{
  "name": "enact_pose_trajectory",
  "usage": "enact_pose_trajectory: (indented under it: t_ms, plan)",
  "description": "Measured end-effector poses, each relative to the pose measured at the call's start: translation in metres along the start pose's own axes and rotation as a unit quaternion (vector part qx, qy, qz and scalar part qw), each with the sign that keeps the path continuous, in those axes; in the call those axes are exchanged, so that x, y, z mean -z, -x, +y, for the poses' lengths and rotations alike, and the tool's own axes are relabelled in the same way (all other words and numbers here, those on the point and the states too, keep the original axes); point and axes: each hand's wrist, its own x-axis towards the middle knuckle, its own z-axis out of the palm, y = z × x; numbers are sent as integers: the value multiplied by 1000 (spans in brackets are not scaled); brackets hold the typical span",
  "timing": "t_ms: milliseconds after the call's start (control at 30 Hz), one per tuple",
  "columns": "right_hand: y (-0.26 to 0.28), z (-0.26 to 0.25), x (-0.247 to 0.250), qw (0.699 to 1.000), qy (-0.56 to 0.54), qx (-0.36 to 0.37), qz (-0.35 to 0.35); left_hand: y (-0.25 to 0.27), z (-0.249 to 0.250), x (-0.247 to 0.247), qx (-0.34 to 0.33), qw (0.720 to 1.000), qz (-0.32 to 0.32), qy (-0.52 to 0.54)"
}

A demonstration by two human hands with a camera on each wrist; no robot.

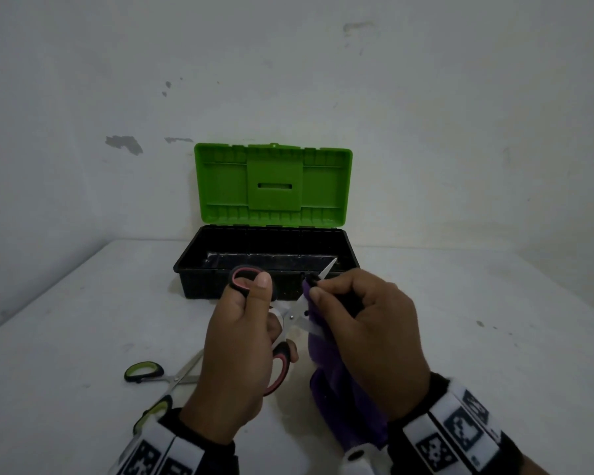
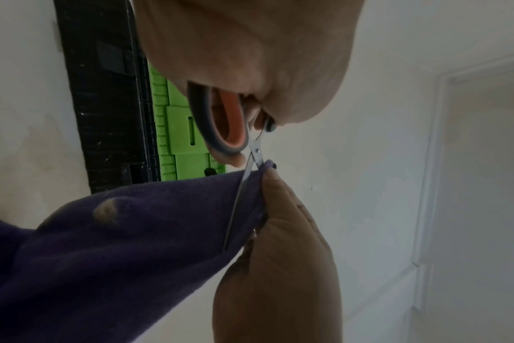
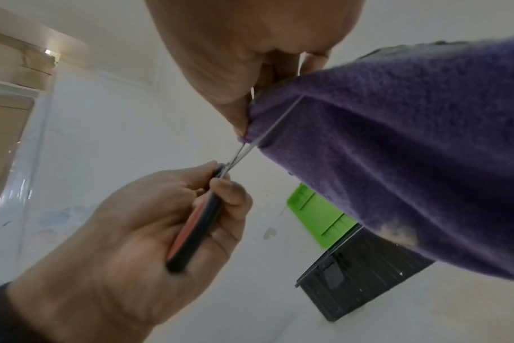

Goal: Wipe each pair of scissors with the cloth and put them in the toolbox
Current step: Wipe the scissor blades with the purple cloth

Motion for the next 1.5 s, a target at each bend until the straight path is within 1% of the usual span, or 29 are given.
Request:
enact_pose_trajectory:
  t_ms: [100, 167, 233, 367, 500, 633, 667, 800, 833, 967, 1033, 1133, 1233, 1300, 1333, 1433, 1500]
  plan:
    - [6, -5, -3, 998, -37, -41, -36, 0, 1, 1, -22, 1000, 5, -14]
    - [3, 0, -3, 996, -48, -69, -15, 0, 1, 2, -32, 999, 1, -22]
    - [1, 1, -3, 995, -51, -82, 8, 0, 0, 2, -36, 999, 3, -25]
    - [5, -7, -3, 995, -62, -82, -18, 2, 4, 3, -50, 998, -7, -25]
    - [-3, 1, -1, 993, -71, -92, 36, 3, 4, 4, -55, 998, -13, -21]
    - [1, -5, -1, 995, -56, -79, 3, 2, 4, 7, -68, 997, -13, -31]
    - [0, -6, 0, 995, -58, -81, 5, 2, 4, 7, -68, 997, -15, -26]
    - [-14, 3, 6, 990, -68, -103, 62, 2, 2, 5, -58, 998, -26, -7]
    - [-14, 3, 5, 990, -69, -104, 60, 2, 2, 5, -56, 998, -24, -5]
    - [-4, -5, 1, 993, -66, -93, 15, 2, 3, 5, -66, 998, -22, -9]
    - [-8, 0, 3, 991, -73, -104, 29, 3, 3, 6, -59, 998, -25, -9]
    - [-23, 12, 8, 983, -98, -139, 65, 2, 1, 7, -49, 998, -38, -10]
    - [-33, 22, 15, 979, -92, -161, 89, 0, -1, 11, -79, 994, -26, -67]
    - [-35, 24, 23, 980, -72, -155, 100, -1, -2, 13, -109, 988, -16, -106]
    - [-34, 23, 26, 982, -66, -147, 95, -1, -2, 13, -125, 985, -10, -118]
    - [-22, 7, 23, 993, -38, -111, 29, 1, -3, 8, -188, 969, 4, -160]
    - [-12, -2, 14, 995, -38, -94, -3, 1, -6, 4, -227, 956, 15, -184]
